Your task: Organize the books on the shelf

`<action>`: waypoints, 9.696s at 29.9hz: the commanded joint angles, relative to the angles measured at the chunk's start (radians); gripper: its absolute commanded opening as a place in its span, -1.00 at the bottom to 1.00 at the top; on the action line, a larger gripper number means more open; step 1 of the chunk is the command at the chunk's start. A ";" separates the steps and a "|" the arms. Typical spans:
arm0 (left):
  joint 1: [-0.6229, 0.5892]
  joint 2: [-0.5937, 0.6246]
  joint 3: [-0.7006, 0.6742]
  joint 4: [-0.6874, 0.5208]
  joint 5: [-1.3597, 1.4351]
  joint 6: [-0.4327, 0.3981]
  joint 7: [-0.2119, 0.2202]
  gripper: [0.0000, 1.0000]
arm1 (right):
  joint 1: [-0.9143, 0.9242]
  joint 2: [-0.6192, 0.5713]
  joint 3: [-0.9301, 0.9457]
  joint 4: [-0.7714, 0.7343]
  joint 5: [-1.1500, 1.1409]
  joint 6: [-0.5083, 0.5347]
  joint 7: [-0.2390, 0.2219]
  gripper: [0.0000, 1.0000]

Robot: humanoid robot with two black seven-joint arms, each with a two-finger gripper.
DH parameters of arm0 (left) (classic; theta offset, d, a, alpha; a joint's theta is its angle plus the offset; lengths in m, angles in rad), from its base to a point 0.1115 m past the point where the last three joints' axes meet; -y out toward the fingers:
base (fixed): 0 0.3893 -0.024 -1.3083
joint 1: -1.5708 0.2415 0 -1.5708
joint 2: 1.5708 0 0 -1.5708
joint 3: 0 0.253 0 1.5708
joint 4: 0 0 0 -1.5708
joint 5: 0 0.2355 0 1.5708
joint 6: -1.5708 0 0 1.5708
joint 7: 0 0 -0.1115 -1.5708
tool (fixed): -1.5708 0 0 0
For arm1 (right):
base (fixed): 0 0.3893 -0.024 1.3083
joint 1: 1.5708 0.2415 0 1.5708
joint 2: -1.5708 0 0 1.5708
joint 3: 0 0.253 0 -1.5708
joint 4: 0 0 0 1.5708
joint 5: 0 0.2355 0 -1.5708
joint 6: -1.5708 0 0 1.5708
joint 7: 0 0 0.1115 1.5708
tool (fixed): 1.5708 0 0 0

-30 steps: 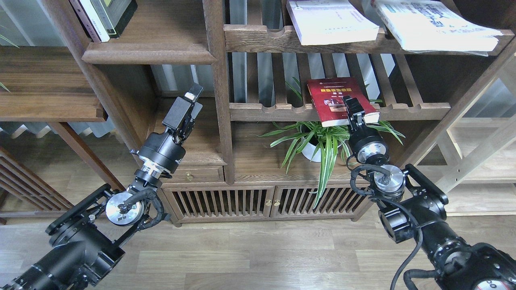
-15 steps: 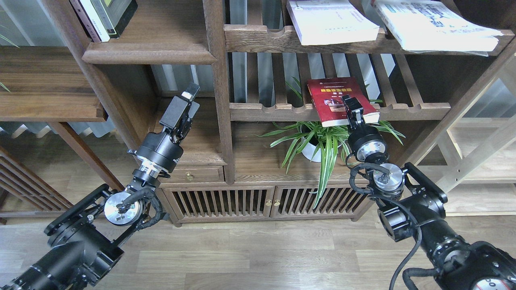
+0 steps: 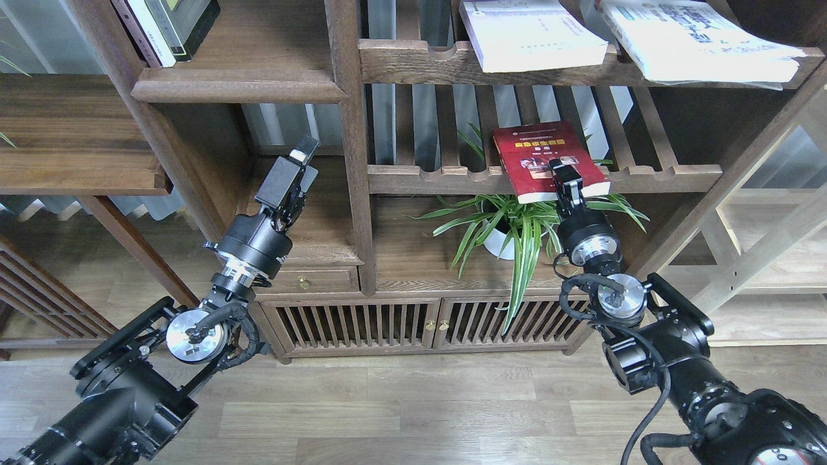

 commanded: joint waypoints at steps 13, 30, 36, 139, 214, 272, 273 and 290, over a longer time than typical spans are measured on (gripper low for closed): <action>0.002 0.001 0.015 -0.003 -0.001 0.000 0.002 0.98 | -0.022 -0.002 0.011 -0.001 0.008 0.154 0.004 -0.91; 0.007 0.001 0.028 -0.016 0.000 0.000 0.002 0.98 | -0.174 -0.034 0.018 0.147 0.023 0.218 -0.008 -0.92; 0.010 0.003 0.040 -0.019 0.006 0.000 0.004 0.98 | -0.229 -0.043 0.012 0.248 0.065 0.218 -0.010 -0.91; 0.028 -0.054 0.190 -0.029 -0.205 0.000 0.183 0.82 | -0.364 0.024 -0.331 0.618 0.066 0.218 -0.019 -0.90; 0.040 -0.052 0.189 -0.005 -0.204 0.000 0.168 -0.93 | -0.329 0.023 -0.344 0.627 0.062 0.218 -0.031 0.25; 0.241 0.821 -0.483 -0.634 0.275 0.000 0.165 -1.00 | -0.183 -0.083 -0.178 0.452 0.019 0.218 -0.034 0.72; 0.241 0.821 -0.485 -0.634 0.285 0.000 0.165 -1.00 | -0.182 -0.083 -0.180 0.447 0.019 0.218 -0.034 0.72; 0.166 0.805 -0.503 -0.623 0.350 0.000 0.179 -1.00 | -0.136 -0.060 -0.199 0.408 -0.017 0.218 -0.033 0.72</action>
